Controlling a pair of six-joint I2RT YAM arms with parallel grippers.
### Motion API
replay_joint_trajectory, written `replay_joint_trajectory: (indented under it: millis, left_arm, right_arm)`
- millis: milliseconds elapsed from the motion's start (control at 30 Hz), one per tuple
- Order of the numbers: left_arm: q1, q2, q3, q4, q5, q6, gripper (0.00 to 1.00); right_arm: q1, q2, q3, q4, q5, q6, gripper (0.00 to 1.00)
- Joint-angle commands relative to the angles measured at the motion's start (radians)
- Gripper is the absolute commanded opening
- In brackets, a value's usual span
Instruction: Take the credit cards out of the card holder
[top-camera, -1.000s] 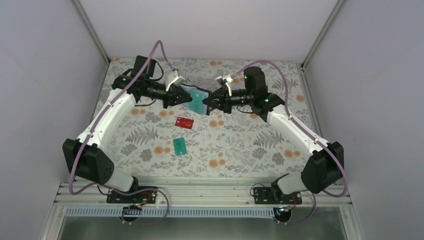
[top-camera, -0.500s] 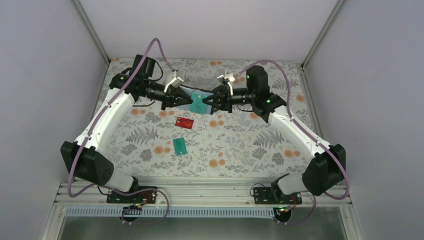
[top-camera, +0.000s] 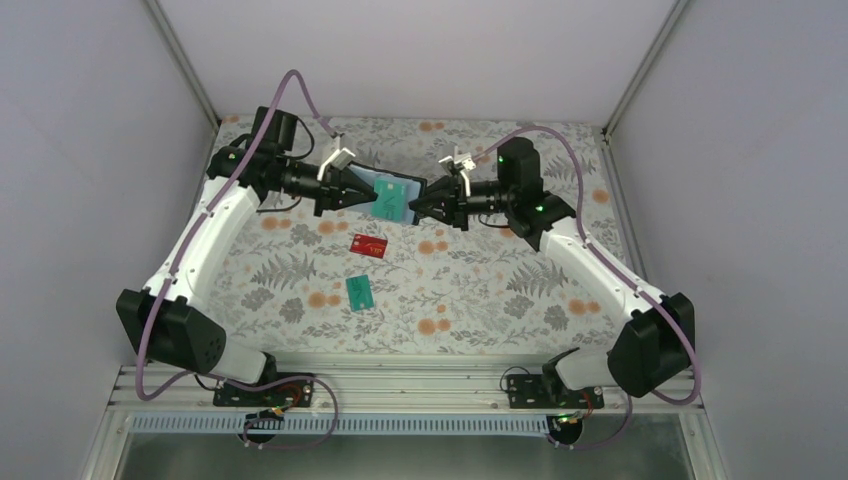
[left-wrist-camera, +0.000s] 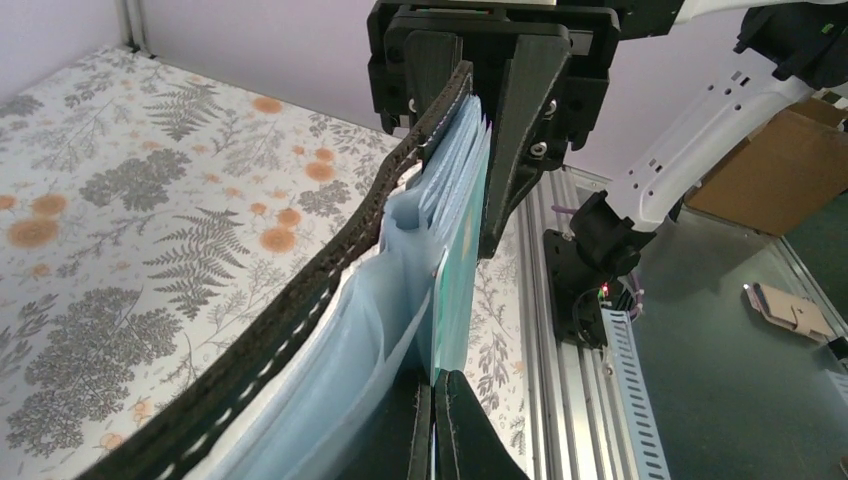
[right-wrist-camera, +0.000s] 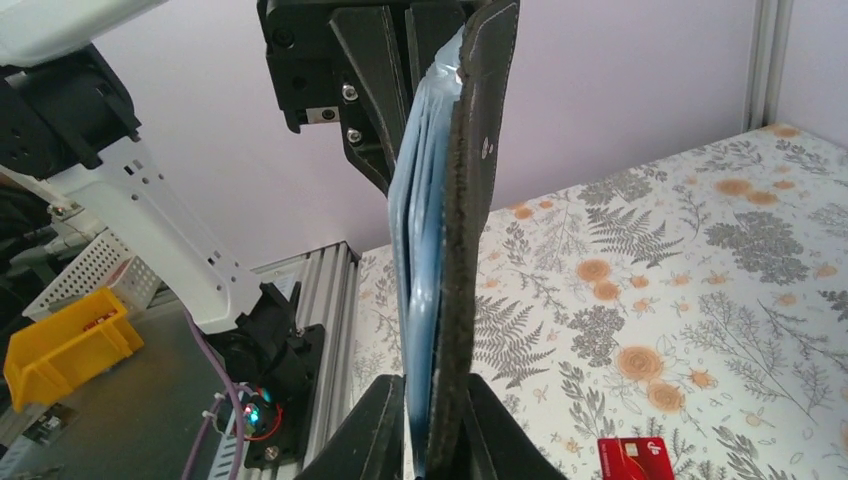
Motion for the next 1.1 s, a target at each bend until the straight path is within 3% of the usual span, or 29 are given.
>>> replay_joint_trajectory:
  millis: [0, 100, 233, 733, 1067]
  left_arm:
    - [0.004, -0.026, 0.010, 0.017, 0.058, 0.012, 0.02]
    - [0.002, -0.023, 0.005, 0.027, 0.070, 0.001, 0.02]
    - [0.002, -0.016, 0.003, 0.039, 0.068, -0.011, 0.02]
    - [0.002, -0.009, -0.006, 0.045, 0.058, -0.011, 0.02]
    - [0.020, -0.010, -0.007, 0.043, 0.000, -0.003, 0.03]
  right_arm:
    - [-0.005, -0.018, -0.002, 0.053, -0.057, 0.015, 0.18]
    - [-0.004, -0.004, 0.000, 0.084, -0.063, 0.047, 0.27]
    - [0.004, 0.017, 0.011, 0.105, -0.077, 0.063, 0.28]
    - [0.021, 0.046, 0.023, 0.111, -0.070, 0.074, 0.05]
    - [-0.018, 0.015, 0.017, 0.052, -0.061, 0.027, 0.04]
